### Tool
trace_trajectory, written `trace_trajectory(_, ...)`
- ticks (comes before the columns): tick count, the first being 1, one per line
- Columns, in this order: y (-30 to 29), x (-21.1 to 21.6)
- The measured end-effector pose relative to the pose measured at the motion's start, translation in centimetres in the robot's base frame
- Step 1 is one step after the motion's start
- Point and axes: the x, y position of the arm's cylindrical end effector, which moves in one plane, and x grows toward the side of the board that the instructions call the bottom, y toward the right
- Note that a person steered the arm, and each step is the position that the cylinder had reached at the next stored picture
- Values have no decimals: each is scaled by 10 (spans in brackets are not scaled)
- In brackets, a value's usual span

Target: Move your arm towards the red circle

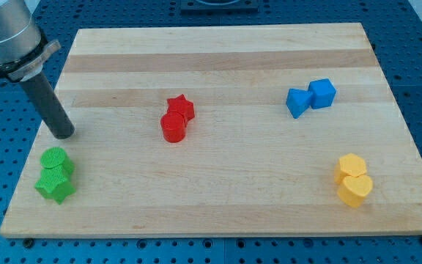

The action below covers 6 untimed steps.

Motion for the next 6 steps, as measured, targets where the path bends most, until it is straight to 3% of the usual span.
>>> trace_trajectory(6,13,1)
